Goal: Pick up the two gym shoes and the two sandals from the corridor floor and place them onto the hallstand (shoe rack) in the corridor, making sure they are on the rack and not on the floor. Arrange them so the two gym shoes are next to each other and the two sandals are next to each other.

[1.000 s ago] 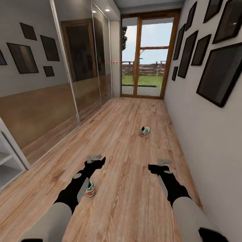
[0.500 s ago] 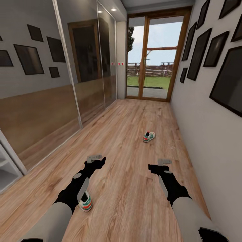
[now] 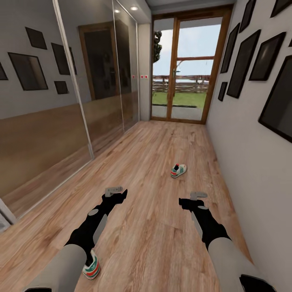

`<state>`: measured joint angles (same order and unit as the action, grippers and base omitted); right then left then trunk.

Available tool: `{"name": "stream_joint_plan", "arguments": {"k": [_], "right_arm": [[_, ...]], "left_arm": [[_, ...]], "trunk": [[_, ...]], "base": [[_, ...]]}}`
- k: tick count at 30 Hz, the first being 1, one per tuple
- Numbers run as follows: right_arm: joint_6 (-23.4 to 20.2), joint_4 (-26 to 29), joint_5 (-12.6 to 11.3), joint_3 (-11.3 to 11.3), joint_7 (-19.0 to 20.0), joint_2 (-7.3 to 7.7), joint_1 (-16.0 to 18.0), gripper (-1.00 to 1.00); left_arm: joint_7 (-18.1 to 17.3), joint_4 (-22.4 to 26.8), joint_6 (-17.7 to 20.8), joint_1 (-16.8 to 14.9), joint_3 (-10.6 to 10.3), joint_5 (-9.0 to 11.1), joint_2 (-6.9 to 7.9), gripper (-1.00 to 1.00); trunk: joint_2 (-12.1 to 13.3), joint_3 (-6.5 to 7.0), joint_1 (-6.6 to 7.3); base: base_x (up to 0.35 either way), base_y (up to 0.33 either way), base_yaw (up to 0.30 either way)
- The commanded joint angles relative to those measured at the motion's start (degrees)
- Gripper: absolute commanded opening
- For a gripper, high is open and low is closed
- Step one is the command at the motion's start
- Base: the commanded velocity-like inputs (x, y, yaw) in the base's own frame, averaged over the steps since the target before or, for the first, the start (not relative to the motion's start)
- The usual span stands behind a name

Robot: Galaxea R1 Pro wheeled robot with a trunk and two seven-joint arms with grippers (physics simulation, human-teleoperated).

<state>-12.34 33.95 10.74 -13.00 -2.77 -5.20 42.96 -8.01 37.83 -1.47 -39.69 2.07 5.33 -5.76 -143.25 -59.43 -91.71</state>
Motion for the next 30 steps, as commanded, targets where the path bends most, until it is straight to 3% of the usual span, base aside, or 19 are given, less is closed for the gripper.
{"name": "stream_joint_plan", "arguments": {"k": [1,14,30], "right_arm": [[-0.31,0.09,0.59,-0.27,0.07,-0.07,0.02,1.0],[-0.31,0.12,0.59,-0.28,0.08,-0.07,0.02,1.0],[-0.31,0.14,0.59,-0.27,0.07,-0.07,0.02,1.0]], "left_arm": [[-0.43,-0.04,-0.02,-0.03,0.22,0.56,-0.04,1.0],[-0.43,-0.04,-0.02,-0.03,0.22,0.51,-0.04,1.0],[-0.43,0.05,-0.11,-0.03,0.2,0.56,-0.04,1.0]], "trunk": [[-0.02,-0.05,-0.02],[-0.02,-0.05,-0.02],[-0.02,-0.05,-0.02]], "base": [[0.289,-0.157,0.0],[0.262,-0.149,0.017],[0.032,-0.014,0.265]]}}
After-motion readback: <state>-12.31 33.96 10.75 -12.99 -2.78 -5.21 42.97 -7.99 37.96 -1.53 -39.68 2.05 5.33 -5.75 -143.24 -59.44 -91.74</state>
